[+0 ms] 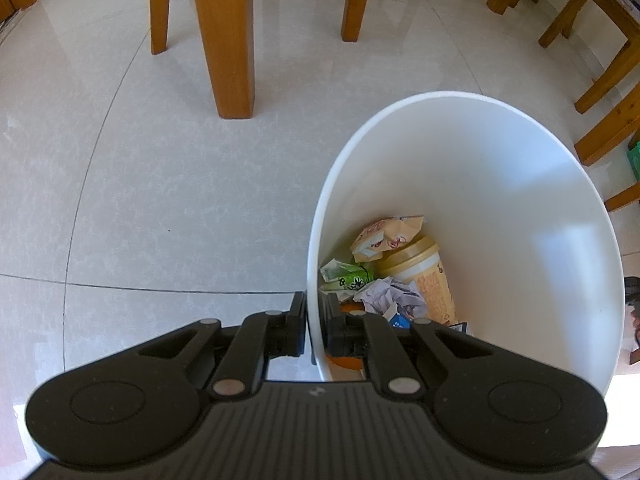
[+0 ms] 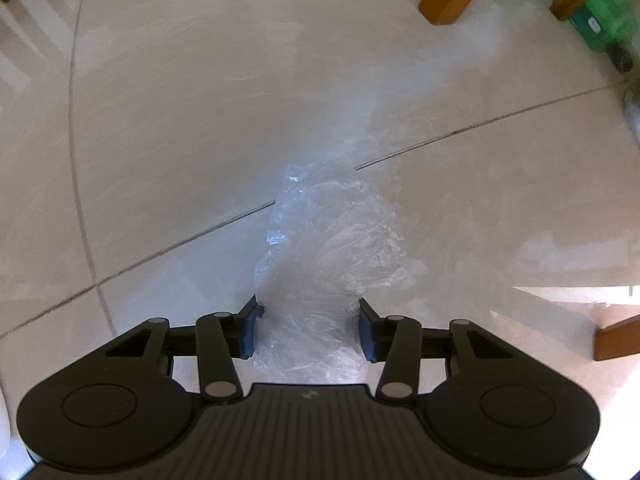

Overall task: Organize objects
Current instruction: 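Move the right gripper to the clear plastic bag and grasp it, then carry the plastic bag over the bin and release it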

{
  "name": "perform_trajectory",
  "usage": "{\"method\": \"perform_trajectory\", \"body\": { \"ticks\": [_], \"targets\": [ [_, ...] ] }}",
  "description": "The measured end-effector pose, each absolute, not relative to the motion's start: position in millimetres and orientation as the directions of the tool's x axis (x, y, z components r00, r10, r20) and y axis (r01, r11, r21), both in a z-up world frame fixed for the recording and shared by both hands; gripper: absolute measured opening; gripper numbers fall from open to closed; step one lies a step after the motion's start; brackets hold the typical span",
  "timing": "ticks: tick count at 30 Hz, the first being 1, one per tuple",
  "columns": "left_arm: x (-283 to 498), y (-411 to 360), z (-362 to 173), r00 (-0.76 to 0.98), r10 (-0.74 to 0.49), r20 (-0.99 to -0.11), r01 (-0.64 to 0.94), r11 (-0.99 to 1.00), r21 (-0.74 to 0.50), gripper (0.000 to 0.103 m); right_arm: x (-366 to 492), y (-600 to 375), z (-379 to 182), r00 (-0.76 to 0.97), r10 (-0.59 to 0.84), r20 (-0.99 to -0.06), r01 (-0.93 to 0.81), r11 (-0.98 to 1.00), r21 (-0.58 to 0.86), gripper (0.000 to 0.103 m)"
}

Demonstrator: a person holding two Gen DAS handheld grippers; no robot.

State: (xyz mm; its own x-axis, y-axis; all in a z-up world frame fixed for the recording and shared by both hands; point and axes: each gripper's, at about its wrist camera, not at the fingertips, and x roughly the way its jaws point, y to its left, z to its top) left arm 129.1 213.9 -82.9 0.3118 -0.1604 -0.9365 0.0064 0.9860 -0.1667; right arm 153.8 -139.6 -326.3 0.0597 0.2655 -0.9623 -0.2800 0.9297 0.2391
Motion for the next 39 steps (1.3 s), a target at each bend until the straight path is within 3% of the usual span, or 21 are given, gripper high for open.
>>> {"method": "perform_trajectory", "body": {
  "ticks": [7, 26, 35, 36, 38, 39],
  "targets": [
    [127, 214, -82, 0.307, -0.168, -0.937, 0.008, 0.985, -0.174, 0.007, 126, -130, -248, 0.024, 0.352, -0.936, -0.277, 0.902, 0.332, 0.052],
    [128, 220, -83, 0.312, -0.176, -0.934, 0.001, 0.983, -0.185, 0.007, 37, -56, 55, 0.084, 0.636, -0.767, -0.640, 0.624, 0.448, 0.052],
    [127, 221, -83, 0.314, -0.181, -0.932, 0.002, 0.982, -0.189, 0.008, -12, 22, 93, -0.012, 0.696, -0.718, -0.729, 0.485, 0.482, 0.054],
    [127, 222, -83, 0.314, -0.182, -0.932, 0.003, 0.982, -0.191, 0.008, -21, 30, 102, -0.021, 0.705, -0.709, -0.740, 0.466, 0.485, 0.057],
    [126, 222, -83, 0.315, -0.183, -0.931, 0.006, 0.982, -0.191, 0.008, -28, 38, 101, -0.038, 0.710, -0.703, -0.743, 0.450, 0.495, 0.074],
    [127, 223, -83, 0.316, -0.183, -0.931, 0.007, 0.982, -0.191, 0.008, -33, 41, 107, -0.028, 0.713, -0.701, -0.738, 0.458, 0.495, 0.089]
  ]
}}
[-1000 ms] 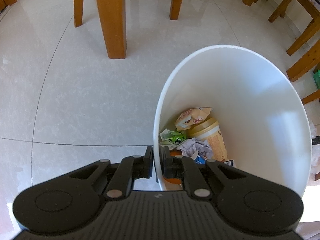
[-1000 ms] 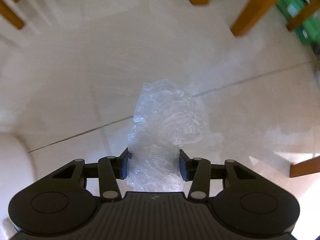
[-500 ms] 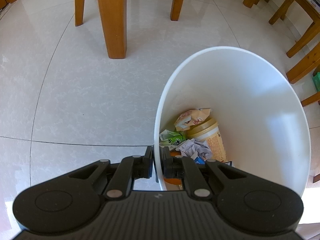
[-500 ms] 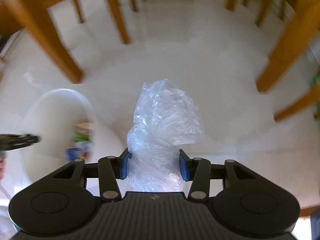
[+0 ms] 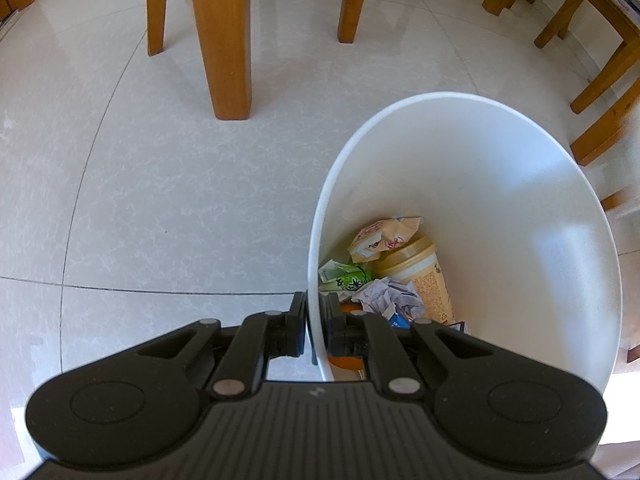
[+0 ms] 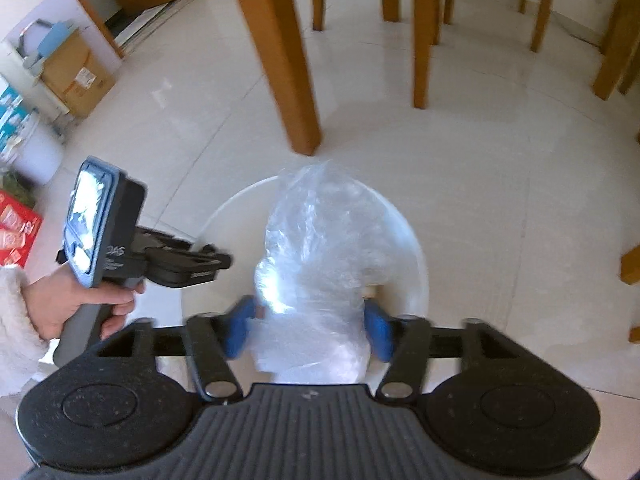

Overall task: Organize objects
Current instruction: 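Carry the plastic bag over the bin and release it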

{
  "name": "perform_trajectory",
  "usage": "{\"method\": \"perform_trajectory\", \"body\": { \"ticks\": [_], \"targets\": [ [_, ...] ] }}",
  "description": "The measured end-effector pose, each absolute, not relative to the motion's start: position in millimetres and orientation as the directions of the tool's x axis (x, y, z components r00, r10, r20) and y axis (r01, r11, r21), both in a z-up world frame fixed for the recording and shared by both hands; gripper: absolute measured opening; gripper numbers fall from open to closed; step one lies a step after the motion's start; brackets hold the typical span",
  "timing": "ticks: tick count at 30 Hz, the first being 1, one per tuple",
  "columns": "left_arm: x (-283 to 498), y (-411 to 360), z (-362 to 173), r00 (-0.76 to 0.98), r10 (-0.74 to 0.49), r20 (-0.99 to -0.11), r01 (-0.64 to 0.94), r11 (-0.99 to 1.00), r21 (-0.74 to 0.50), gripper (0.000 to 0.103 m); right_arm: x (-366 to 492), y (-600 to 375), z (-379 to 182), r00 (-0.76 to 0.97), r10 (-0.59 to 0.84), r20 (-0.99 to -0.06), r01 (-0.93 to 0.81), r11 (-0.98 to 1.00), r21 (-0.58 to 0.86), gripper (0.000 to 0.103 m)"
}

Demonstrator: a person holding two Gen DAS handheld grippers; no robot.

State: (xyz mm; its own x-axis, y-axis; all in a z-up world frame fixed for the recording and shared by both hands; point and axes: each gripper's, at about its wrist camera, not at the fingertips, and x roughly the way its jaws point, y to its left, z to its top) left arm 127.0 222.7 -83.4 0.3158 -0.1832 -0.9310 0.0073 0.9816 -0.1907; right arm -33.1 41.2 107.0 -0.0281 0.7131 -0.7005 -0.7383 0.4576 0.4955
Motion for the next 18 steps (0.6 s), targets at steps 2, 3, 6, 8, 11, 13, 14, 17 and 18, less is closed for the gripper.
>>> {"method": "perform_trajectory", "body": {
  "ticks": [2, 3, 6, 8, 11, 13, 14, 17, 18],
  "targets": [
    [127, 223, -84, 0.315, -0.185, -0.931, 0.008, 0.981, -0.192, 0.008, -36, 43, 106, -0.016, 0.722, -0.692, -0.733, 0.462, 0.499, 0.096],
    [126, 223, -84, 0.315, -0.186, -0.931, 0.007, 0.981, -0.193, 0.008, -36, 44, 104, -0.019, 0.721, -0.692, -0.730, 0.463, 0.502, 0.096],
    [127, 223, -84, 0.317, -0.184, -0.930, 0.009, 0.981, -0.191, 0.008, -34, 44, 97, -0.028, 0.719, -0.695, -0.710, 0.475, 0.520, 0.096],
    [127, 222, -84, 0.316, -0.183, -0.931, 0.008, 0.982, -0.190, 0.008, -34, 44, 92, -0.023, 0.714, -0.700, -0.699, 0.489, 0.522, 0.096],
    [129, 222, -85, 0.314, -0.182, -0.932, 0.009, 0.982, -0.189, 0.008, -37, 43, 88, 0.002, 0.699, -0.715, -0.700, 0.511, 0.499, 0.096],
    [129, 222, -84, 0.316, -0.182, -0.931, 0.006, 0.982, -0.190, 0.008, -41, 43, 86, 0.028, 0.687, -0.726, -0.699, 0.533, 0.477, 0.097],
    [129, 221, -84, 0.317, -0.179, -0.931, 0.009, 0.983, -0.186, 0.008, -43, 43, 84, 0.038, 0.682, -0.731, -0.694, 0.544, 0.471, 0.097],
    [127, 220, -82, 0.323, -0.180, -0.929, 0.014, 0.982, -0.186, 0.021, -47, 40, 77, 0.063, 0.668, -0.741, -0.671, 0.578, 0.464, 0.098],
    [126, 220, -80, 0.325, -0.183, -0.928, 0.010, 0.982, -0.190, 0.037, -49, 41, 74, 0.073, 0.662, -0.746, -0.660, 0.592, 0.462, 0.098]
  ]
}}
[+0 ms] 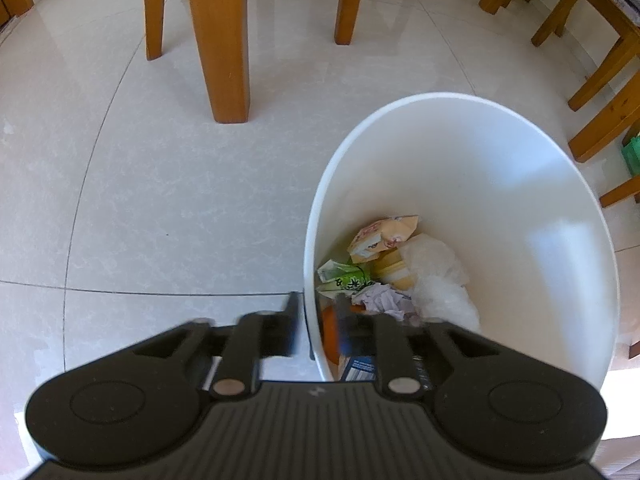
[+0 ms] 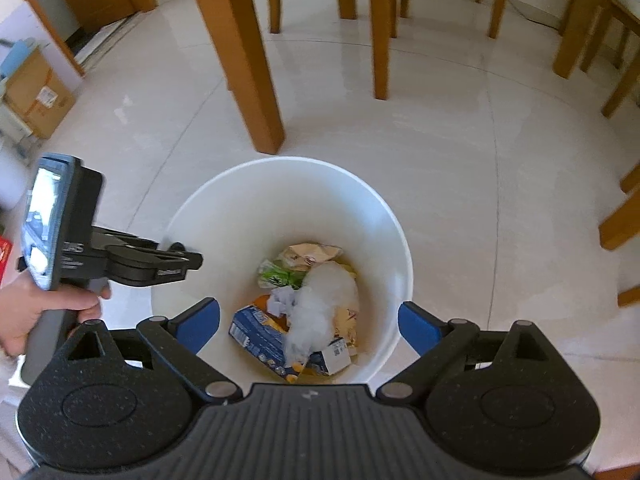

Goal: Organize objects

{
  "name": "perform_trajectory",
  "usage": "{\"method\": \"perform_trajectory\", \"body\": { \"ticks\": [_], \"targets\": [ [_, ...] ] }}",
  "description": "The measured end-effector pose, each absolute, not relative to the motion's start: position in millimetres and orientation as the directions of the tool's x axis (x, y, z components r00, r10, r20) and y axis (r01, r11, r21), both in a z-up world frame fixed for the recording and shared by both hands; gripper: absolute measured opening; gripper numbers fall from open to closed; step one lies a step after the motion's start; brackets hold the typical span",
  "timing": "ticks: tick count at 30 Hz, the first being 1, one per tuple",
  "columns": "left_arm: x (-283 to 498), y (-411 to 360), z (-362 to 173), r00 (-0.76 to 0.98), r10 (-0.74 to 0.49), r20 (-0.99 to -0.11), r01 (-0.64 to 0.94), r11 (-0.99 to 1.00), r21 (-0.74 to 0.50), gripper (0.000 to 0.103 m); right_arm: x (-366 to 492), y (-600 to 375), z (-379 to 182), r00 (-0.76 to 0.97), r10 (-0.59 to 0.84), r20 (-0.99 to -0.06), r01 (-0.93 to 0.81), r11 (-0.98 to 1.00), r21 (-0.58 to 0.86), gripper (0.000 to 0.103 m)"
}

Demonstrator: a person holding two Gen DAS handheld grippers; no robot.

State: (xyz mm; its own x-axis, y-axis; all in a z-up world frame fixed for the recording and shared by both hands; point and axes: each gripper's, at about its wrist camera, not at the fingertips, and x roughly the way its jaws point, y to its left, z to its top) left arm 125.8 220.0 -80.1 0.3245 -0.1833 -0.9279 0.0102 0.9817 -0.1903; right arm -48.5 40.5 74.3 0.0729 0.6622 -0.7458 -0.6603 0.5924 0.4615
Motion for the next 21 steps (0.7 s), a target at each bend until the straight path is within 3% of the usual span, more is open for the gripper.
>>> {"method": "perform_trajectory", "body": {
  "ticks": [1, 4, 21],
  "targets": [
    [123, 221, -79, 0.329, -0.185, -0.926, 0.007, 0.981, -0.193, 0.057, -51, 39, 72, 0.080, 0.654, -0.753, -0.652, 0.605, 0.456, 0.099],
    [115, 221, -68, 0.366, -0.156, -0.918, -0.008, 0.985, -0.171, 0.084, -58, 36, 65, 0.097, 0.629, -0.771, -0.621, 0.643, 0.447, 0.100],
    [29, 194, 16, 0.437, -0.135, -0.890, -0.035, 0.985, -0.166, 0.095, -97, 4, 52, 0.122, 0.471, -0.874, -0.527, 0.776, 0.346, 0.103]
  ]
}}
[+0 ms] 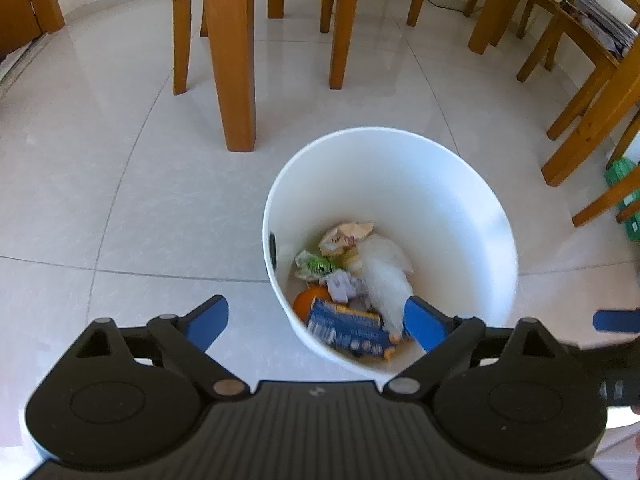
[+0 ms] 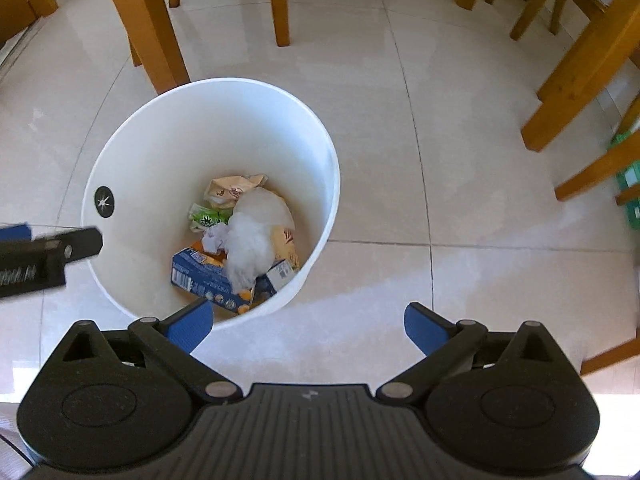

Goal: Organize objects

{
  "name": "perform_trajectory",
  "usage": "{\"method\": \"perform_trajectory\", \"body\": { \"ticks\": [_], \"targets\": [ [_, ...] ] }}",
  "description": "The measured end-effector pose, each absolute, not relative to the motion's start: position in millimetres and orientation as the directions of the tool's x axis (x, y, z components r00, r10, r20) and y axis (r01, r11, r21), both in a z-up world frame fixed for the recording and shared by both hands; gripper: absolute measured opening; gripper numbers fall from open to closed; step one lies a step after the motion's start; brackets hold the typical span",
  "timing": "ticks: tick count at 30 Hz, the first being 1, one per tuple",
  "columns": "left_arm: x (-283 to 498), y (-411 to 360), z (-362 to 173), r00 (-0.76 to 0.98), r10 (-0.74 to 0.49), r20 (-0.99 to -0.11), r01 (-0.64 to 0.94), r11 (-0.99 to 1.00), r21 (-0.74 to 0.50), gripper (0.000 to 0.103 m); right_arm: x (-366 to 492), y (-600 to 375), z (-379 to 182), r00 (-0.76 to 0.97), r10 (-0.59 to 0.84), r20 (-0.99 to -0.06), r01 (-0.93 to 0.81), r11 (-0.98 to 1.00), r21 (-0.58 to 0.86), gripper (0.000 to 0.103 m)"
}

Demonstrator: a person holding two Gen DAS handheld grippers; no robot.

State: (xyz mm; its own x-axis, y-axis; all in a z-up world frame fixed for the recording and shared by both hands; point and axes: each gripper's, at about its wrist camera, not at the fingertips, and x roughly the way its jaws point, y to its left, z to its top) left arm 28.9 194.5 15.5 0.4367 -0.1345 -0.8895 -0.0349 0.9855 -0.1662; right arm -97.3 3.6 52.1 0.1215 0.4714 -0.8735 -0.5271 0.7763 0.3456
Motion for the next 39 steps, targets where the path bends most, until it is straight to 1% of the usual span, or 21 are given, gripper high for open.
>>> {"method": "perform_trajectory", "body": {
  "ticks": [4, 5, 8, 10, 17, 21, 25, 39],
  "targets": [
    [13, 189, 28, 0.418, -0.065, -0.906, -0.037, 0.995, -0.089, 0.096, -104, -8, 67, 0.160, 0.447, -0.880, -0.519, 0.796, 0.311, 0.103],
    [12, 189, 30, 0.410, -0.066, -0.910, -0.038, 0.995, -0.089, 0.096, -106, -11, 71, 0.143, 0.421, -0.896, -0.698, 0.685, 0.211, 0.103],
    [9, 193, 41, 0.413, -0.107, -0.905, -0.033, 0.991, -0.132, 0.096, -114, -15, 80, 0.179, 0.413, -0.893, -0.704, 0.688, 0.177, 0.103],
    [6, 196, 49, 0.427, -0.105, -0.898, -0.041, 0.990, -0.136, 0.096, -118, -16, 87, 0.190, 0.413, -0.891, -0.709, 0.685, 0.166, 0.103],
    [2, 198, 57, 0.417, -0.103, -0.903, -0.023, 0.992, -0.124, 0.096, -127, -10, 100, 0.184, 0.438, -0.880, -0.716, 0.674, 0.185, 0.103],
    [0, 199, 59, 0.419, -0.067, -0.905, -0.036, 0.995, -0.091, 0.096, -128, -9, 100, 0.174, 0.440, -0.881, -0.711, 0.675, 0.197, 0.103],
    [1, 201, 58, 0.417, -0.084, -0.905, -0.039, 0.993, -0.110, 0.096, -128, -8, 98, 0.163, 0.437, -0.885, -0.706, 0.678, 0.204, 0.103],
    [3, 199, 58, 0.414, -0.092, -0.905, -0.031, 0.993, -0.115, 0.096, -129, -8, 94, 0.156, 0.431, -0.889, -0.707, 0.678, 0.204, 0.103]
  ]
}}
